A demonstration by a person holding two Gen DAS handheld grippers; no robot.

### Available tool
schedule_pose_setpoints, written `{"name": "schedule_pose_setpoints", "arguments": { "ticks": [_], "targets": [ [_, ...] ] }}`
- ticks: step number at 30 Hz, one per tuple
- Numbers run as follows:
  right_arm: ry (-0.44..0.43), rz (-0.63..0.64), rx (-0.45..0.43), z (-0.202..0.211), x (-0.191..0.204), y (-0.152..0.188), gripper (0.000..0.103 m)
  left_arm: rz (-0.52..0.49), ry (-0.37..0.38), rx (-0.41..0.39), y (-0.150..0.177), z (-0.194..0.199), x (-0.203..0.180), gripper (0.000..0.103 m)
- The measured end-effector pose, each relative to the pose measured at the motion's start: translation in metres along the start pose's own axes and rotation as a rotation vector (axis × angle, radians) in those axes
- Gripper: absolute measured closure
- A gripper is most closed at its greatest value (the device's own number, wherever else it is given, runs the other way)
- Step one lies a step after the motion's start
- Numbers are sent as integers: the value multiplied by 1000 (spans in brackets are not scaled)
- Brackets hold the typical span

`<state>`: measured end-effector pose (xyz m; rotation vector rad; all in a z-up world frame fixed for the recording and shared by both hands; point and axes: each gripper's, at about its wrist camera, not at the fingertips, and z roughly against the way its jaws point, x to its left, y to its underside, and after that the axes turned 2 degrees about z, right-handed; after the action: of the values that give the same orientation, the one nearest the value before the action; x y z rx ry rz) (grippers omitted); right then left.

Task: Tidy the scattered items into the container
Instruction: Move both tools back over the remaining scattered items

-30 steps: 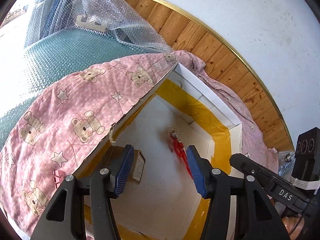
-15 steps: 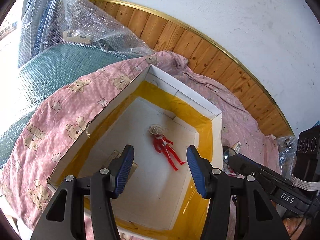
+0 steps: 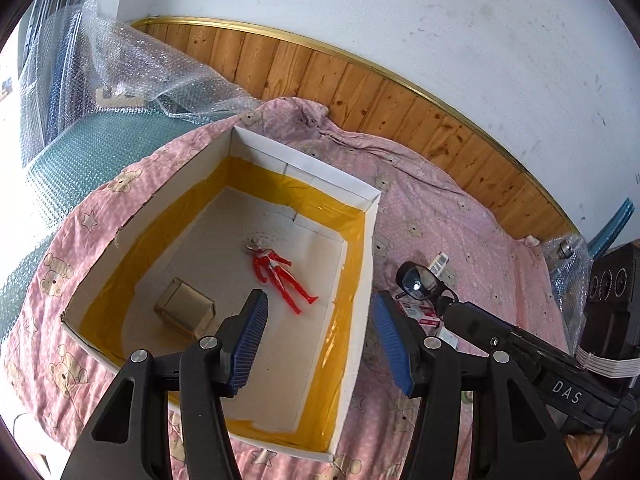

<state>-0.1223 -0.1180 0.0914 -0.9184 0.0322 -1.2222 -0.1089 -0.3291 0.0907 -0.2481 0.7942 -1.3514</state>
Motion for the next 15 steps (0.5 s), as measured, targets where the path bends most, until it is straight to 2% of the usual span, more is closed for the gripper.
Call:
{"name": "schedule_pose_setpoints", "arguments": {
  "ticks": [7,15],
  "targets": [
    [14,-68,-40,28,-32,17,55,-68,16,39,16,-10,-41,46],
    [47,-177,-37,45,-84,52,54,-121,34,114,43,-36,-76,45]
  ]
}}
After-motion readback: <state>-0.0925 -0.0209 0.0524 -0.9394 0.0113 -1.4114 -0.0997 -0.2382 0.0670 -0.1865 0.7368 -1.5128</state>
